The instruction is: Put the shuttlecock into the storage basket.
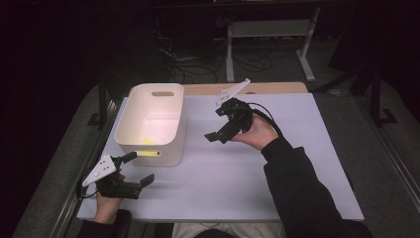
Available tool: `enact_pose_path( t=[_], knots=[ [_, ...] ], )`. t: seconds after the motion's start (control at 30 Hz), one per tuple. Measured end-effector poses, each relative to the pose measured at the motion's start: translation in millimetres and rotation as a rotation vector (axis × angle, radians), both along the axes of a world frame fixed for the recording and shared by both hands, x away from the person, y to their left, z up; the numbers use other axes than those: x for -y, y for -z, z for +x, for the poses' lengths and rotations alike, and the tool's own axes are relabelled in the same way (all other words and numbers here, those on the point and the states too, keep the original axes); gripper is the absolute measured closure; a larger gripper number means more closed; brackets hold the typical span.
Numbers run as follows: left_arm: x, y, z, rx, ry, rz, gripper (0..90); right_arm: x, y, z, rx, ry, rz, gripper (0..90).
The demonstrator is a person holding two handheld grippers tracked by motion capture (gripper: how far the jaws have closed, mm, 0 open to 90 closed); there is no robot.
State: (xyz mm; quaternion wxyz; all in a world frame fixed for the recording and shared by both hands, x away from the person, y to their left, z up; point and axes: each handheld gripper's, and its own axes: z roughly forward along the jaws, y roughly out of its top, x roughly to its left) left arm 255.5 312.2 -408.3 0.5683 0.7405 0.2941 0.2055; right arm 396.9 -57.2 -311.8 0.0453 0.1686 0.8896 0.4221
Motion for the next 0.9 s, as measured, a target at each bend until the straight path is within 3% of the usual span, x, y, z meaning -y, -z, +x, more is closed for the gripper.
enact_pose_path(
  t=[0.9],
  knots=[
    [0.3,0.4,-0.1,-0.002,-0.004,0.002,0.0,33.0,15.5,-17.1,-0.001,0.026,0.045,0.0]
  ],
)
